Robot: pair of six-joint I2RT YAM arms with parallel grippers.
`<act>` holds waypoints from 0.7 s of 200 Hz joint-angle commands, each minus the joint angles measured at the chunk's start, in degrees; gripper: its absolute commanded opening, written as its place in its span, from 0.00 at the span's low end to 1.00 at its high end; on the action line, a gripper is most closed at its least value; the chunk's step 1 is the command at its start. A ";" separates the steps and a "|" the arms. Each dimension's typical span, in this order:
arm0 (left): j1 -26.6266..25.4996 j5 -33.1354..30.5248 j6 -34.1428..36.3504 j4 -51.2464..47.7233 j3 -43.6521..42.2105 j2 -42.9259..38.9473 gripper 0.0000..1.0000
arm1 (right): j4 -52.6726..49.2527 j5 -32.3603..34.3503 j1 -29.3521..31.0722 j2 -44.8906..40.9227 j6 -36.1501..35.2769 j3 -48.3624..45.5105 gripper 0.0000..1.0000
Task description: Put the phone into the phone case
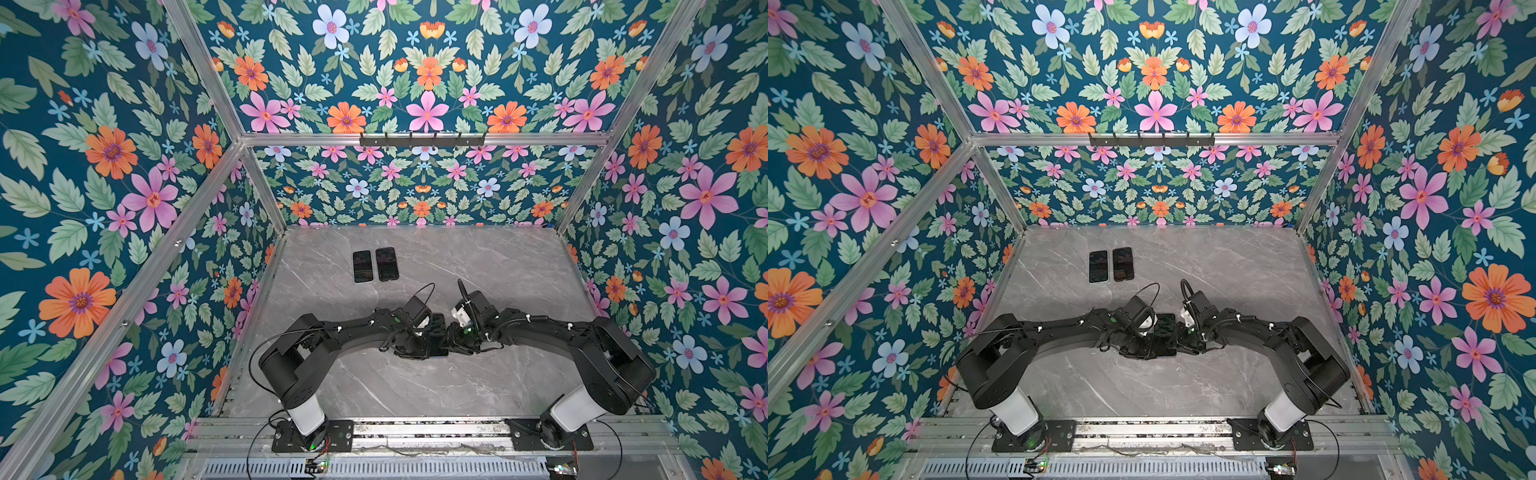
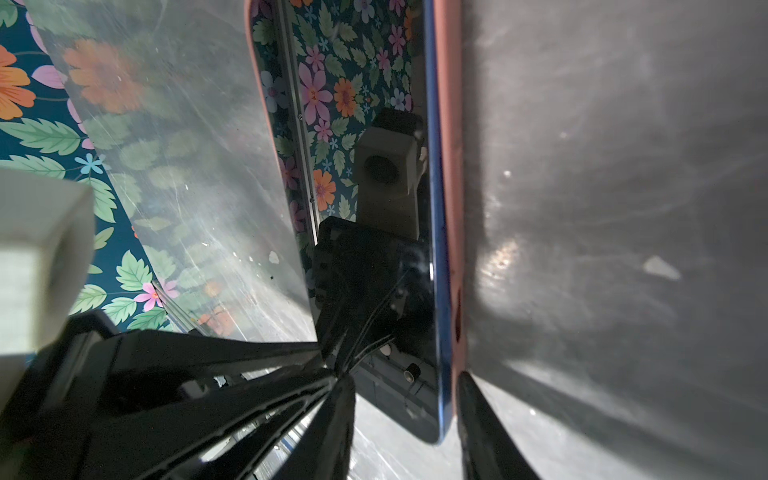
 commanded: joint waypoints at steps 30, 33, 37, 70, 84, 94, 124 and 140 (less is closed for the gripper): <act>-0.02 -4.03 1.62 -2.32 -1.08 1.71 0.03 | 1.28 -0.57 0.06 -0.15 0.68 0.15 0.41; 0.02 -4.02 1.54 -2.31 -1.04 1.80 0.03 | 1.24 -0.61 0.04 -0.16 0.73 0.11 0.41; 0.02 -4.08 1.59 -2.35 -1.15 1.78 0.02 | 1.23 -0.69 0.06 -0.17 0.70 0.07 0.41; 0.03 -4.38 1.61 -2.14 -1.64 2.09 0.00 | 1.45 -0.87 0.06 -0.28 0.89 0.02 0.41; 0.04 -4.35 1.62 -2.05 -1.86 2.26 0.00 | 1.43 -0.88 0.02 -0.34 0.91 -0.02 0.41; 0.09 -4.48 1.57 -2.05 -1.99 2.35 0.00 | 1.49 -0.92 0.06 -0.36 0.91 -0.08 0.41; 0.16 -4.57 1.53 -2.36 -1.91 3.24 0.00 | 2.07 -1.06 0.13 -0.54 1.26 -0.50 0.41; 0.16 -4.66 1.52 -2.64 -1.64 3.75 0.00 | 2.03 -0.84 0.30 -0.71 1.35 -0.60 0.41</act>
